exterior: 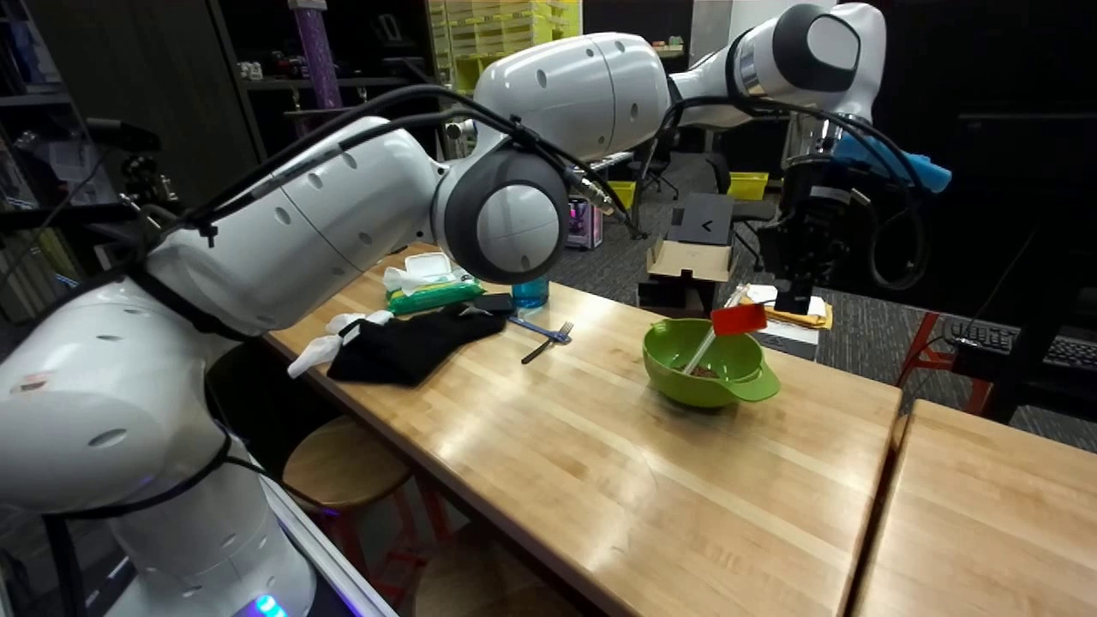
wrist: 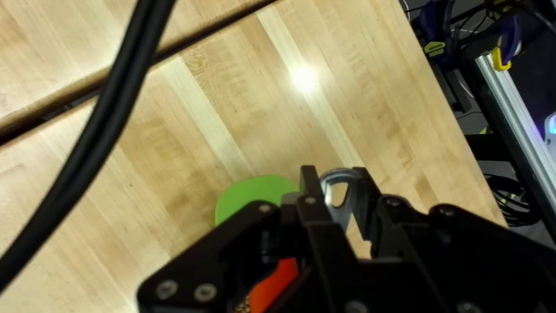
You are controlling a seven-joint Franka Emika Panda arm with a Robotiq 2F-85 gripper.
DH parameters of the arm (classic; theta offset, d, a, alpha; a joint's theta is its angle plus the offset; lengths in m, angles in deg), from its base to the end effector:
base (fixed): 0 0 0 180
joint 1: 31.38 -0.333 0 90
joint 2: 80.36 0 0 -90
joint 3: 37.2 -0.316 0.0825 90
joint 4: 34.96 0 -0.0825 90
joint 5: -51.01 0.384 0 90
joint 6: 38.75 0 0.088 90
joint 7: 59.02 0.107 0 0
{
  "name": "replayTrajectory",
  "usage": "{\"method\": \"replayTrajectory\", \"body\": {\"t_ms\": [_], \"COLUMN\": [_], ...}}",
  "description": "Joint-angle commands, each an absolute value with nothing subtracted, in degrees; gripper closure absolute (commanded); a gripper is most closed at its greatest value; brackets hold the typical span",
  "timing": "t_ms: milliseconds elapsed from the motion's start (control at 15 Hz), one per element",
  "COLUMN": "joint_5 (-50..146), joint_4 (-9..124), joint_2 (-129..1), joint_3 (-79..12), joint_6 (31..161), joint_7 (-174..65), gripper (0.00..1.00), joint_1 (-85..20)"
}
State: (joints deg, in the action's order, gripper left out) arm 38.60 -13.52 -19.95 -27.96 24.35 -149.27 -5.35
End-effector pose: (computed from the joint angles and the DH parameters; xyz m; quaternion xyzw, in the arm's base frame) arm 0.6221 -0.3858 0.4341 -0.8649 -0.4450 0.2263 0.0515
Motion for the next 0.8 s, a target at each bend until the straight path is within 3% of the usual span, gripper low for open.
{"method": "replayTrajectory", "body": {"t_ms": [0, 733], "joint_5": [36.0, 23.6], "joint_4": [-14.3, -13.2], "joint_2": [-18.3, -16.5], "joint_3": [-26.0, -19.2], "joint_6": [26.3, 18.0], "joint_7": [-144.9, -140.8], "gripper": [0.94, 0.94], "joint_1": [-8.5, -17.3]}}
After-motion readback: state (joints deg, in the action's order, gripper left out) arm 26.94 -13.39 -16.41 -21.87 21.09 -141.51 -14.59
